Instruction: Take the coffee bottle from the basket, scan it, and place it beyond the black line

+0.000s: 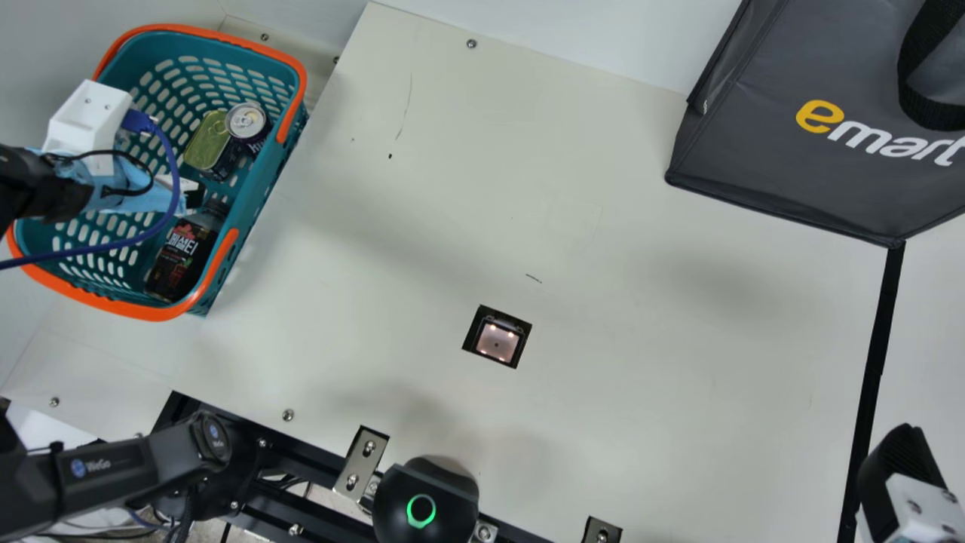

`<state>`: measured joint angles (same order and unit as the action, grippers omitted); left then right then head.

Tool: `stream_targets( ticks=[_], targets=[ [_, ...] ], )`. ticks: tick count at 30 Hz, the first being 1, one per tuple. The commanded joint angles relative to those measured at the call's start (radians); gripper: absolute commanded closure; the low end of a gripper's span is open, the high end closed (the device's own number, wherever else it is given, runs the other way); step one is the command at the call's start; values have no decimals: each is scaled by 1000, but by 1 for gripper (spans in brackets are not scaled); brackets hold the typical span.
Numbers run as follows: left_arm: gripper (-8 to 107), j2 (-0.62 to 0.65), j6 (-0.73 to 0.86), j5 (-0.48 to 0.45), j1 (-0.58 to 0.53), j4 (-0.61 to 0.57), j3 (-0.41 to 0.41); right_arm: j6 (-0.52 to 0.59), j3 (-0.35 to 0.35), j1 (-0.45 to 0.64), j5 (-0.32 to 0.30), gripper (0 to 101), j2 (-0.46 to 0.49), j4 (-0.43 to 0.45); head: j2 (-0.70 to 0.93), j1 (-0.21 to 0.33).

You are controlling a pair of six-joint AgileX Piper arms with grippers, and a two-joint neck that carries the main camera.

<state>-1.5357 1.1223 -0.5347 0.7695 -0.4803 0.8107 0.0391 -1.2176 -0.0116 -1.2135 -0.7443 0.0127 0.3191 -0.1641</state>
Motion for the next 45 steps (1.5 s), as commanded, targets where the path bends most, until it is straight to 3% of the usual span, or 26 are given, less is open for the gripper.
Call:
stream_targets(
  ticks=[1, 20, 45],
  targets=[
    [9, -12, 5, 9, -1, -3, -2, 0, 0, 0, 0, 10, 0, 0, 2, 26],
    [9, -136, 132, 154, -44, -122, -67, 0, 0, 0, 0, 10, 0, 0, 2, 26],
    [9, -371, 480, 290, -48, -431, -24, 0, 0, 0, 0, 10, 0, 0, 2, 26]
  ],
)
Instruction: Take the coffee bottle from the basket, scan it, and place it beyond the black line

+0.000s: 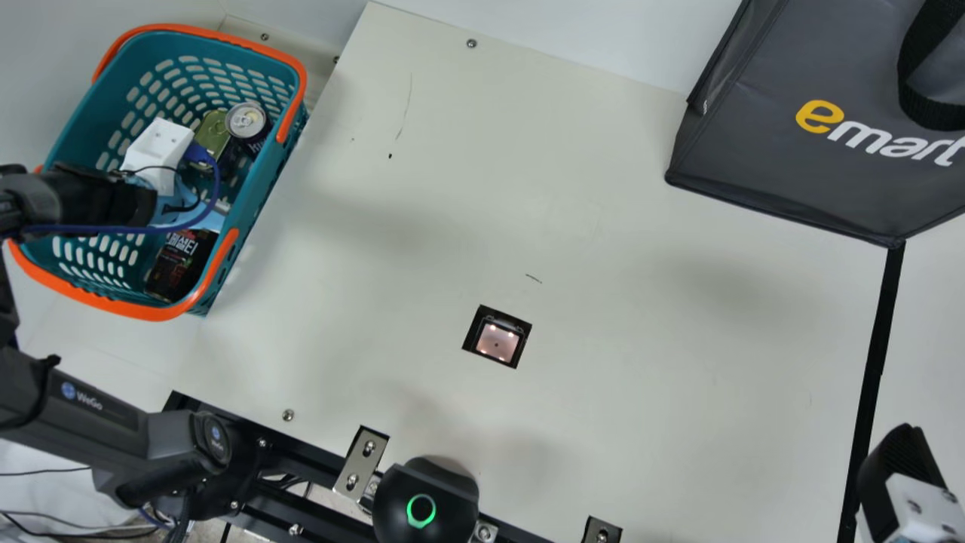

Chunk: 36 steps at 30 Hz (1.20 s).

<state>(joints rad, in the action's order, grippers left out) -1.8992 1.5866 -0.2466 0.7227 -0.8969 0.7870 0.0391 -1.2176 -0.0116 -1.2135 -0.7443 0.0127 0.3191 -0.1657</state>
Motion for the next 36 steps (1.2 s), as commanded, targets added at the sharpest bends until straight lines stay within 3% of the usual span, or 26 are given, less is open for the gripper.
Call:
stream_targets(
  ticks=[1, 30, 36],
  targets=[
    [9, -15, 27, 6, -2, -25, 2, 0, 0, 0, 0, 10, 0, 0, 2, 27],
    [9, -153, 280, 75, -21, -278, 46, 0, 0, 0, 0, 10, 0, 0, 2, 27],
    [49, -167, 302, 78, -19, -302, 56, 0, 0, 0, 0, 10, 0, 0, 2, 27]
  ],
)
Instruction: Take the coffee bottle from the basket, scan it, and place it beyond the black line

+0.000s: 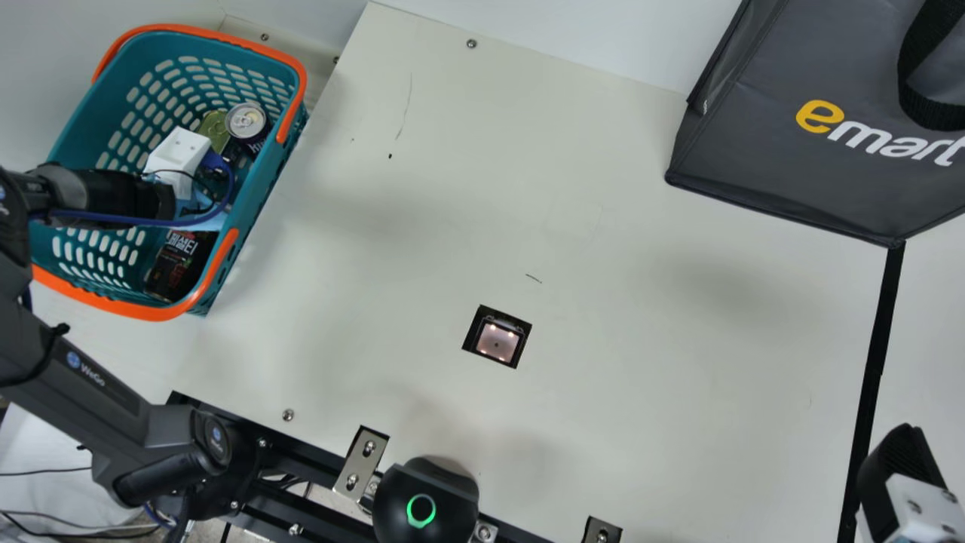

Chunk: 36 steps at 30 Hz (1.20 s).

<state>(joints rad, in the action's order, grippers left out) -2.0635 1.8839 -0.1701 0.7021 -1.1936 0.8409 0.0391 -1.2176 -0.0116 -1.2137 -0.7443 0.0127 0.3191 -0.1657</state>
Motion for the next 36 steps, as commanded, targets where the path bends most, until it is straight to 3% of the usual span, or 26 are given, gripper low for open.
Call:
stream_targets(
  ticks=[1, 6, 18, 36],
  targets=[
    [56, -4, 4, 1, 2, -5, 4, 0, 0, 0, 0, 10, 0, 0, 2, 27],
    [89, -9, 11, -2, 4, -14, 11, 0, 0, 0, 0, 10, 0, 0, 2, 27],
    [89, 38, -19, -27, 8, -9, 2, 0, 0, 0, 0, 10, 0, 0, 2, 27],
    [89, 262, -189, -119, 35, 125, -83, 0, 0, 0, 0, 10, 0, 0, 2, 27]
  ],
)
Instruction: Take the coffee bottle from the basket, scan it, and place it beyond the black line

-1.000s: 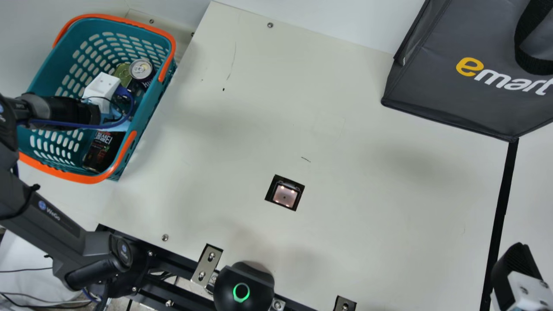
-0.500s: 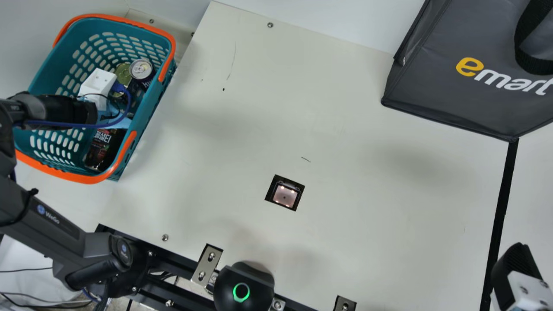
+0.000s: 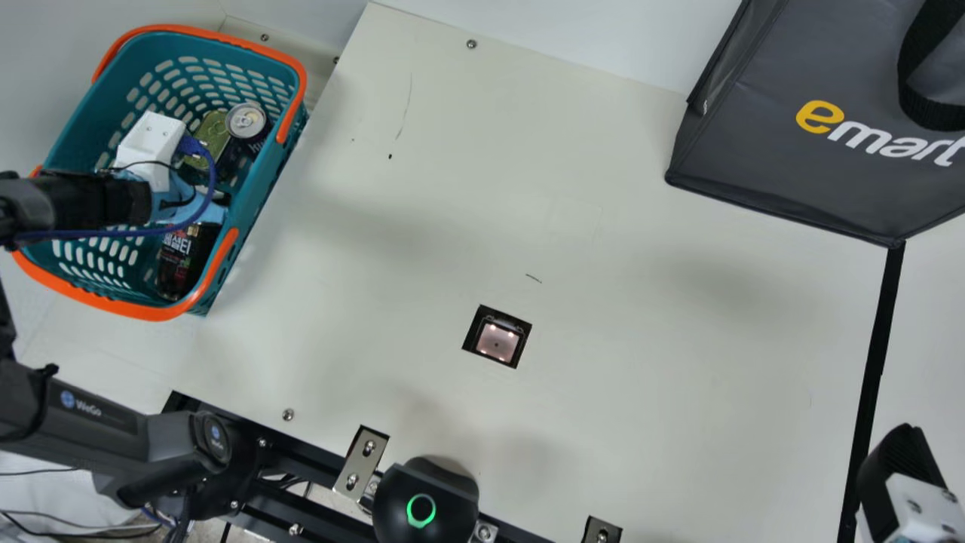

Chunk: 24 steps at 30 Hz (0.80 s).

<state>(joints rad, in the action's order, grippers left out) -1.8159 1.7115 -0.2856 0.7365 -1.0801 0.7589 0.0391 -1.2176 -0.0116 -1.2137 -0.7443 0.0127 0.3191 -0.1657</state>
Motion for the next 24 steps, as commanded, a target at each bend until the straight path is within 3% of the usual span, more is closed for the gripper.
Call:
stream_targets(
  ticks=[1, 24],
  targets=[
    [89, 26, -29, -9, 3, 22, -2, 0, 0, 0, 0, 10, 0, 0, 2, 27],
    [89, 252, -289, -189, 112, 238, 35, 0, 0, 0, 0, 10, 0, 0, 2, 27]
  ],
)
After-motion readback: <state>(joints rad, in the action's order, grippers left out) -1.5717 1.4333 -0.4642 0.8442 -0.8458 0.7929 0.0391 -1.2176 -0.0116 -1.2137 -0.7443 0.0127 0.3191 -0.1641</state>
